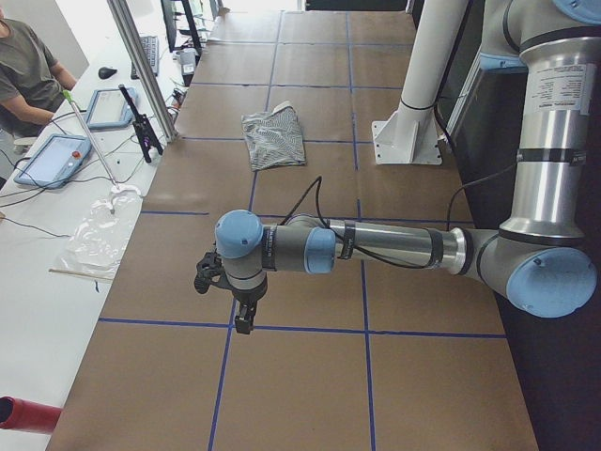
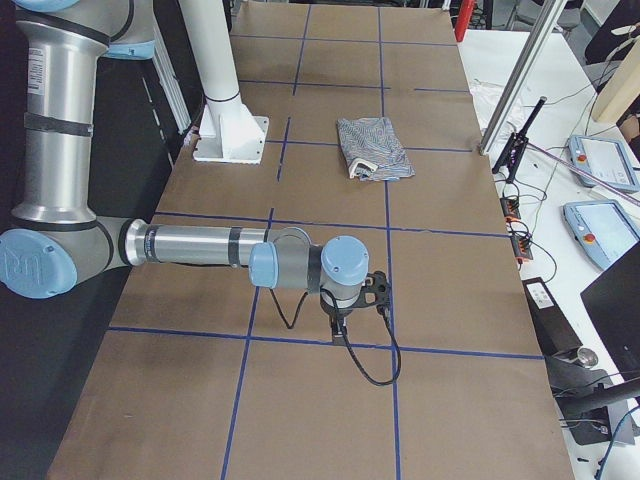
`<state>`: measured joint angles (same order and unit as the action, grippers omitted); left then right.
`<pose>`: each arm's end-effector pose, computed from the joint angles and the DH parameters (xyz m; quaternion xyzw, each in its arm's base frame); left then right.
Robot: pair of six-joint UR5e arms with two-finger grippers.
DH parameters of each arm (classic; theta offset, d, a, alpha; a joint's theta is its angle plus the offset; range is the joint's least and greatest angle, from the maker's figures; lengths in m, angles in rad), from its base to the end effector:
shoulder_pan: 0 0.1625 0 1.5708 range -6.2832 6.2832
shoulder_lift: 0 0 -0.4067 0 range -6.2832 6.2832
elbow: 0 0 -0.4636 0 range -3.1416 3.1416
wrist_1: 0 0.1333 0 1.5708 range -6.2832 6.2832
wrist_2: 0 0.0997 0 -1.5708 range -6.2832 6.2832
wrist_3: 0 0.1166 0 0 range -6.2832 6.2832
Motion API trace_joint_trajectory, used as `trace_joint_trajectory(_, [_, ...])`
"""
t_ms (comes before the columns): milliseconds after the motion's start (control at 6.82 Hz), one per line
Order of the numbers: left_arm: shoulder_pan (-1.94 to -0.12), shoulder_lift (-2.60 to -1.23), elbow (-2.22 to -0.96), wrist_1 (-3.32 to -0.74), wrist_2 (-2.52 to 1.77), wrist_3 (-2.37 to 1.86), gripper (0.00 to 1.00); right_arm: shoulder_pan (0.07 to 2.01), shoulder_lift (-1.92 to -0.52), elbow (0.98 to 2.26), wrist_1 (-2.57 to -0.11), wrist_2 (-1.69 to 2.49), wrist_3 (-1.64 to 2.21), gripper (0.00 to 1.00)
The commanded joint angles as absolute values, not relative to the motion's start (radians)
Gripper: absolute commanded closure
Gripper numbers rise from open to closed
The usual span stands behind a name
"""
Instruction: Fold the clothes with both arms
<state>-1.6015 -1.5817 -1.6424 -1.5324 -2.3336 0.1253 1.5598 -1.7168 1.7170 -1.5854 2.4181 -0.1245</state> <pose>-0.0702 -0.5679 0.6108 0.0494 0.3694 0.0521 0.9265 0.0404 -0.5035 0.6434 0.0168 -0.4108 -0.0588 0.9097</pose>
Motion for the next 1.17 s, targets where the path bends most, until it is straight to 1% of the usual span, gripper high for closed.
trace_joint_trajectory(0, [-1.601, -1.58, -1.646, -1.532, -2.333, 0.124, 0.0, 1.574, -1.72, 1.72, -1.586, 2.419, -0.124, 0.0])
trace_joint_trajectory(440, [-1.601, -1.582, -1.64, -1.534, -2.338, 0.059, 0.0, 1.574, -1.717, 1.721, -1.586, 2.416, -0.123, 0.0])
trace_joint_trajectory(733, [-1.601, -1.58, -1.64, -1.534, -2.339, 0.058, 0.0, 1.569, -1.704, 1.729, -1.572, 2.407, 0.053, 0.0])
trace_joint_trajectory(1027, [-1.601, -1.58, -1.64, -1.534, -2.339, 0.06, 0.0, 1.568, -1.697, 1.732, -1.572, 2.408, 0.057, 0.0])
